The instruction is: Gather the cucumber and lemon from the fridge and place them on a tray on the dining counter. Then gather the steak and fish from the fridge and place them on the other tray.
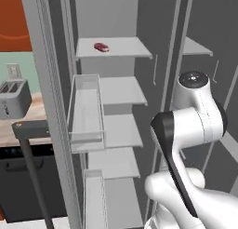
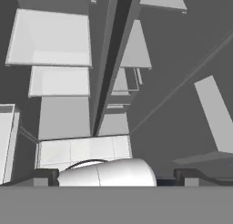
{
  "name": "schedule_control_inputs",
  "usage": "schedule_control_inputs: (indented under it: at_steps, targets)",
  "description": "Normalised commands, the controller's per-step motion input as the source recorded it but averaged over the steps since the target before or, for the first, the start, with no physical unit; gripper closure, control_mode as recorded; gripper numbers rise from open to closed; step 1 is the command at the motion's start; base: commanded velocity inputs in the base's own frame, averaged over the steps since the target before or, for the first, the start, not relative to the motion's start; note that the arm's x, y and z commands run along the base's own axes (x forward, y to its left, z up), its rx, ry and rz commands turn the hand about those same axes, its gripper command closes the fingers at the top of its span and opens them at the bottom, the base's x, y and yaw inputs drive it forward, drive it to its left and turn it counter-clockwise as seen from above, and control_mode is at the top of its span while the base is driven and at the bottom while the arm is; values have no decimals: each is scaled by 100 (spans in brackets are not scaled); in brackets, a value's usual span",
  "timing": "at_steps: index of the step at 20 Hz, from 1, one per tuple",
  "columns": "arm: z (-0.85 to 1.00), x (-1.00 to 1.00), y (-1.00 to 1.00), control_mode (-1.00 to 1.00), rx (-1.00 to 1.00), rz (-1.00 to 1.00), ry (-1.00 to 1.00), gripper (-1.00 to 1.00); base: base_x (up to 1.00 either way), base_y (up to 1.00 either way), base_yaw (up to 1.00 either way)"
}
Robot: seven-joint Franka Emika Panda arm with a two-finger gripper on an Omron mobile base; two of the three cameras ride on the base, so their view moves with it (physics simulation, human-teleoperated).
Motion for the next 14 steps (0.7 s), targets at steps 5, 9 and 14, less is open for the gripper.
schedule_control_inputs:
  at_steps: [5, 9, 14]
  targets:
    - [0, 0, 0, 100, 0, 0, 0, -100, 59, -16, -11]
    - [0, 0, 0, 100, 0, 0, 0, -100, 56, -10, -13]
    - [0, 0, 0, 100, 0, 0, 0, -100, 50, -3, -16]
